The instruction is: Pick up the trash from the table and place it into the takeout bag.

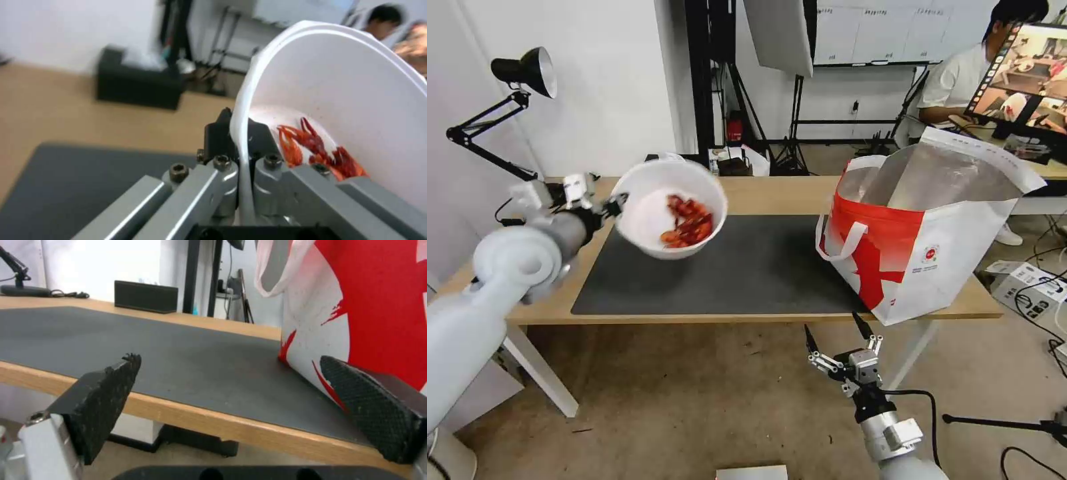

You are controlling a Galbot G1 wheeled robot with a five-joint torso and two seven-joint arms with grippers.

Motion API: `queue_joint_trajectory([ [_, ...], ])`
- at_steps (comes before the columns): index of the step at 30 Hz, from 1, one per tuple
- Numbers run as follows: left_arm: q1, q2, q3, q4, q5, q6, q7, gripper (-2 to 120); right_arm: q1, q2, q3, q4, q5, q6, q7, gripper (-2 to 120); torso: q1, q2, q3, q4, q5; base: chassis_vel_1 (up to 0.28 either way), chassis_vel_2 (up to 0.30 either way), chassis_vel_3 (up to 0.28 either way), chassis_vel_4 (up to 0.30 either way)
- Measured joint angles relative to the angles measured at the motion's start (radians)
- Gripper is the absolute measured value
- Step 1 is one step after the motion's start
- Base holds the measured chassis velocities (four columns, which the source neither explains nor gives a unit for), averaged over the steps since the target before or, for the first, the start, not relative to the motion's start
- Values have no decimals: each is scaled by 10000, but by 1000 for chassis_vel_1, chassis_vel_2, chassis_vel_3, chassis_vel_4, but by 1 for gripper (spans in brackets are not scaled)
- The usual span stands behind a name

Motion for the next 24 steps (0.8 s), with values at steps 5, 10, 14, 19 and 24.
queue_joint_trajectory([
  [5, -1603, -488, 1372, 257, 145, -420, 810, 0, 1, 0, 1, 0, 0, 0, 0, 100, 0, -1, 1, 0, 1, 0, 0, 0, 0],
  [10, -2623, -1122, 2506, 392, 173, -551, 977, 0, 0, 0, 0, 1, 0, -1, -1, 100, 0, 0, 1, 1, 0, 0, 0, 0, 0],
  [14, -3827, -2071, 3625, 887, 18, -668, 782, 0, 0, 0, 0, 0, 0, -1, 0, 100, 0, -1, 1, -2, 0, 0, 0, 0, 0],
  [19, -4618, -2679, 4019, 1409, -180, -674, 646, 0, 1, -1, 0, 0, 0, -1, 0, 100, 0, -1, 1, 0, 1, 0, 0, 0, 0],
  [24, -5321, -3466, 4218, 1976, -612, -673, 380, 0, 0, 0, 0, 0, 0, 0, 0, 100, 0, -1, 1, 0, 0, 0, 0, 0, 0],
])
